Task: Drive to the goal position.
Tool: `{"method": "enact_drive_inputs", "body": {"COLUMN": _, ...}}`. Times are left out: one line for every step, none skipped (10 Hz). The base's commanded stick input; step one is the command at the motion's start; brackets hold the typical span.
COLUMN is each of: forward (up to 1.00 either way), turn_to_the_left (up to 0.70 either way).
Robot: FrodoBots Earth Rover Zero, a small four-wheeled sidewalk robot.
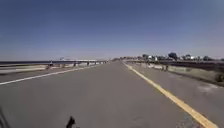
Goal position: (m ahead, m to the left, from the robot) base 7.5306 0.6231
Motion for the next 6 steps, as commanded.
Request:
{"method": "enact_drive_inputs", "body": {"forward": 1.00, "turn_to_the_left": 0.00}}
{"method": "enact_drive_inputs", "body": {"forward": 1.00, "turn_to_the_left": 0.00}}
{"method": "enact_drive_inputs", "body": {"forward": 1.00, "turn_to_the_left": 0.00}}
{"method": "enact_drive_inputs", "body": {"forward": 1.00, "turn_to_the_left": 0.00}}
{"method": "enact_drive_inputs", "body": {"forward": 1.00, "turn_to_the_left": 0.00}}
{"method": "enact_drive_inputs", "body": {"forward": 1.00, "turn_to_the_left": 0.00}}
